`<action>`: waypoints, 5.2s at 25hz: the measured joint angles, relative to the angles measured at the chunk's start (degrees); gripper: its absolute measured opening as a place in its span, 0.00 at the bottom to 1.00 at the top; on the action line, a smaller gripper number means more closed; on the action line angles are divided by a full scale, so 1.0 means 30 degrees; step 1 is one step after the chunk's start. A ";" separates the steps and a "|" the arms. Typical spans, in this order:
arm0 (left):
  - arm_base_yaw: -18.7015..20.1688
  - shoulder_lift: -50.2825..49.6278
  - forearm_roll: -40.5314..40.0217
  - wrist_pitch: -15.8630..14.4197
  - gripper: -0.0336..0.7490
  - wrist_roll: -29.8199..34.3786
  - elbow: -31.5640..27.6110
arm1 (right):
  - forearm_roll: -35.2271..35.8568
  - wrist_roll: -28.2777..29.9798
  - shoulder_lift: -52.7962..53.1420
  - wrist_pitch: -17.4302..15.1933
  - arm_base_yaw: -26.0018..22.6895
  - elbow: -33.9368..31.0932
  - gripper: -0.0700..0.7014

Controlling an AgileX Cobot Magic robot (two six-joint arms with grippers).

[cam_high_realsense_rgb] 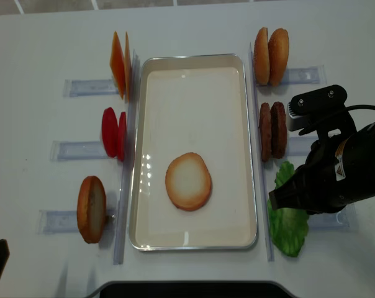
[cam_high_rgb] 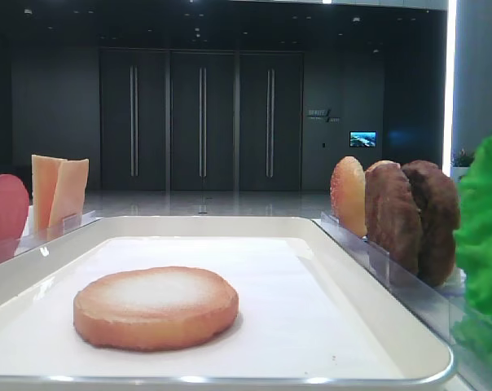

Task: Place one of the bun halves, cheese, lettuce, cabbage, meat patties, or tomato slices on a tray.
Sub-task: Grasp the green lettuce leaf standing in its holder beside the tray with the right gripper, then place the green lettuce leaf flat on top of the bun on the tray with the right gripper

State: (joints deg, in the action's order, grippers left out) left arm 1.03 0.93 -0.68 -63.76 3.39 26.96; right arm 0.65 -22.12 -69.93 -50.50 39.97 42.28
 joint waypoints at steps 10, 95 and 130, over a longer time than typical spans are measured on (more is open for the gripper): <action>0.0000 0.0000 0.0000 0.0000 0.64 0.0000 0.0000 | -0.0006 -0.0019 0.0000 -0.0035 0.0000 0.0000 0.12; 0.0000 0.0000 0.0000 0.0000 0.64 0.0000 0.0000 | 2.8603 2.6287 -0.8562 0.6933 0.0232 0.2690 0.11; 0.0000 0.0000 0.0000 0.0000 0.64 0.0000 0.0000 | 2.9502 2.5867 -0.8562 0.7920 0.0252 0.2226 0.11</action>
State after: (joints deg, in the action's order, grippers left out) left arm 1.03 0.93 -0.68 -63.76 3.39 26.96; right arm 89.16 55.48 -95.61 -26.74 40.72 48.96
